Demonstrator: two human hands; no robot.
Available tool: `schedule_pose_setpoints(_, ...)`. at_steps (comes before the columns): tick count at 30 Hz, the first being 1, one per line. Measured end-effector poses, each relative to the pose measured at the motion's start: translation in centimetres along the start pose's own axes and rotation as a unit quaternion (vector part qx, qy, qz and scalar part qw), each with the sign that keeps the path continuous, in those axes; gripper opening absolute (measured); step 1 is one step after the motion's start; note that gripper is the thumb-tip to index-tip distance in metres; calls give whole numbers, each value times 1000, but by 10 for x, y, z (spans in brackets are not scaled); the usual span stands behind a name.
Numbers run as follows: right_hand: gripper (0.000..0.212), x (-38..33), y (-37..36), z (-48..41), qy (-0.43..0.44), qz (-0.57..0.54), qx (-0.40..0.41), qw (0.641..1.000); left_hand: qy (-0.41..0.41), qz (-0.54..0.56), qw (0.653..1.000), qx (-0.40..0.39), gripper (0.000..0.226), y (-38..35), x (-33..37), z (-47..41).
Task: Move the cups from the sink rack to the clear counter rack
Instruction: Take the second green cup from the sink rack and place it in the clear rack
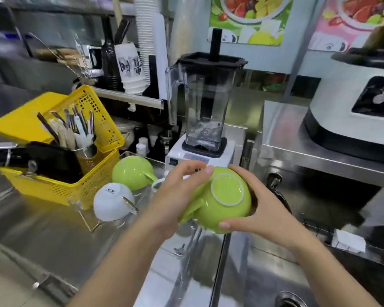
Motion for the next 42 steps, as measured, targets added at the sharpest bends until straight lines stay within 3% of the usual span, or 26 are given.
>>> schedule_pose_setpoints(6,80,-12,-63,-24,-36,65,-31,997,11,-258,966,13,63,57,0,-1)
schedule_pose_setpoints(9,91,-10,-85,-30,-77,122,-55,988,31,-355,934,21,72,75,-8,-13)
schedule_pose_setpoints(11,91,-8,-92,-34,-91,140,-68,984,41,-373,927,17,73,83,-13,-19)
schedule_pose_setpoints(14,71,-7,-94,-40,-101,125,-100,982,46,-402,914,17,60,87,-19,-26)
schedule_pose_setpoints(18,64,-5,-96,-39,-103,174,-131,971,32,-495,867,40,57,86,-31,-28)
schedule_pose_setpoints(25,58,1,-95,-39,-86,206,-95,970,-14,-514,855,62,58,83,-41,-32)
schedule_pose_setpoints(32,70,12,-92,-39,-130,210,-94,964,-67,-544,827,122,45,75,-40,-27)
schedule_pose_setpoints(42,62,6,-103,-34,-62,203,-85,973,-137,-574,785,188,40,82,-59,-31)
Point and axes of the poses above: each hand's wrist, its own z-axis away from the middle knuckle, its own y-axis out of the back of the hand, x = y × z, the point moved 1 cm from there along -z, towards the middle knuckle, and after that the axes turned 7 degrees about y, right-handed, at the moved point
